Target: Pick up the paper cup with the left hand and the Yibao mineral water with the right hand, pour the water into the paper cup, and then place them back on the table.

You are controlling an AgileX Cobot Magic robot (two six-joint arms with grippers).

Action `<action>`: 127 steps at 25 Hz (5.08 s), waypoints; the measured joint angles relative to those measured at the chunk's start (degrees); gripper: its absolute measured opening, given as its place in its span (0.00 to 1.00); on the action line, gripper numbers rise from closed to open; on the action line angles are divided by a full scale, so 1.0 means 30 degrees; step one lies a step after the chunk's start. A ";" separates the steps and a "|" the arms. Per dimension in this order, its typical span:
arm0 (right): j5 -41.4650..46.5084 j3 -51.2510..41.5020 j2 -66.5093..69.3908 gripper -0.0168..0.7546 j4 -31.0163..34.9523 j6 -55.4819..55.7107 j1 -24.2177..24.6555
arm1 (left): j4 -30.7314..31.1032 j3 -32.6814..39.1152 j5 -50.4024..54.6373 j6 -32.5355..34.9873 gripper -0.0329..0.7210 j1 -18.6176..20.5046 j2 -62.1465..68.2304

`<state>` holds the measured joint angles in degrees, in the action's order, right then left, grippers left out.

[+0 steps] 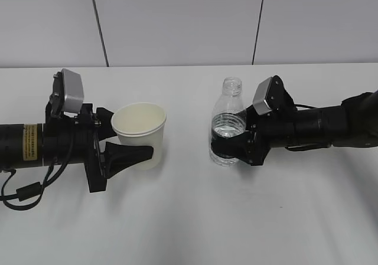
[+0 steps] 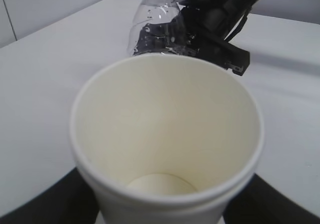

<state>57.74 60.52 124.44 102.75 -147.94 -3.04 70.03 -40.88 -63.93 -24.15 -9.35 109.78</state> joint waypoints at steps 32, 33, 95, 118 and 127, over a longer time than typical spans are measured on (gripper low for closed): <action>-0.1066 0.0000 -0.1234 0.59 -0.1617 0.1735 -0.0032 | 0.0000 0.0000 -0.0025 0.0000 0.61 0.0000 0.0000; -0.1160 0.0000 -0.1484 0.59 -0.2128 0.1880 -0.0032 | 0.0000 0.0000 -0.0025 0.0000 0.61 0.0000 0.0000; -0.5295 0.0000 -0.6386 0.59 -0.7854 -0.2157 -0.0502 | -0.4195 -0.2160 -0.0328 0.3174 0.61 -0.4911 0.3403; -0.8560 0.0000 -0.6386 0.58 -0.7790 -0.4580 -0.1892 | -0.2590 -0.2953 -0.0465 0.3267 0.61 -0.4972 0.3403; -0.9500 0.0000 -0.6386 0.58 -0.7633 -0.5729 -0.2489 | -0.2435 -0.3147 -0.0096 0.3267 0.61 -0.5562 0.3403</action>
<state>29.24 60.52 105.28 79.85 -165.13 -10.50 62.73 -50.32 -64.22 -14.35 -26.03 119.99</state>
